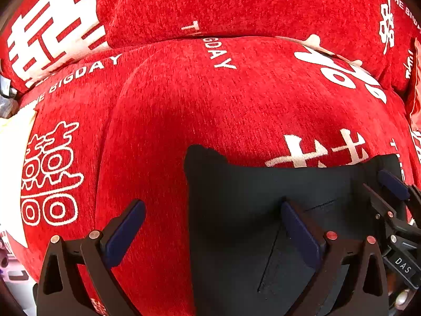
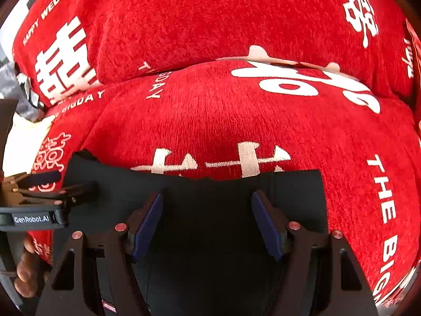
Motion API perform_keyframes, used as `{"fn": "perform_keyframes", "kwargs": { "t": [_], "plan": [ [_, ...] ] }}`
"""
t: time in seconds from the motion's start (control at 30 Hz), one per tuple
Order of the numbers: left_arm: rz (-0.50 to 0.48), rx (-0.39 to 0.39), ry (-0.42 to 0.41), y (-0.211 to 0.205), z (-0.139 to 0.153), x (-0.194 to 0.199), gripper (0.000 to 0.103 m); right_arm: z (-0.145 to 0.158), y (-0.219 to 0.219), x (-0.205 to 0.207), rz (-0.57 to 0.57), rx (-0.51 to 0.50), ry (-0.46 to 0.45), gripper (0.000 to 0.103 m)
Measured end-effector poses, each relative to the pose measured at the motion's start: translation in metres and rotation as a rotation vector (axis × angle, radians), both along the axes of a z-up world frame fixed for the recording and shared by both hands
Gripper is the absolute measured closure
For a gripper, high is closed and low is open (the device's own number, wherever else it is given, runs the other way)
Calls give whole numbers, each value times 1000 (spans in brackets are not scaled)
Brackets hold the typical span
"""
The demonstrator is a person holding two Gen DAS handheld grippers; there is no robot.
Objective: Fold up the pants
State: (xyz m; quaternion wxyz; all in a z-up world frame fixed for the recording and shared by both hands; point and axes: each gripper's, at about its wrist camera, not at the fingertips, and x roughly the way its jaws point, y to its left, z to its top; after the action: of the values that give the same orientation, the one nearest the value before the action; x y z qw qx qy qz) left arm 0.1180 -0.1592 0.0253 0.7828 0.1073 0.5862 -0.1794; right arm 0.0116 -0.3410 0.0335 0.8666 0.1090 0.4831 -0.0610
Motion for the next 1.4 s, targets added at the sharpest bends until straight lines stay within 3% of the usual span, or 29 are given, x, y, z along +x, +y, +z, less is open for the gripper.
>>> {"fn": "perform_keyframes", "kwargs": {
  "t": [0.27,0.4,0.53,0.67,0.83,1.17,1.4],
  "plan": [
    [-17,-18,-51,-1,14,-12,0,28,13,-9,-16,-102,-56,28],
    [-34,-35,-64,-4,19,-19,0,36,9,-12,-48,-94,-90,26],
    [-22,-12,26,-8,0,-14,0,9,2,-3,-55,-80,37,22],
    [-3,-69,75,3,-1,-15,0,6,9,-15,-19,-117,30,21],
    [-22,-64,38,16,8,-36,0,9,7,-43,-41,-79,21,20],
    [-79,-96,6,67,4,-90,0,3,42,-115,-34,-187,19,17],
    [-90,-123,22,86,-9,-108,0,-2,51,-131,-30,-207,45,11]
  ]
}}
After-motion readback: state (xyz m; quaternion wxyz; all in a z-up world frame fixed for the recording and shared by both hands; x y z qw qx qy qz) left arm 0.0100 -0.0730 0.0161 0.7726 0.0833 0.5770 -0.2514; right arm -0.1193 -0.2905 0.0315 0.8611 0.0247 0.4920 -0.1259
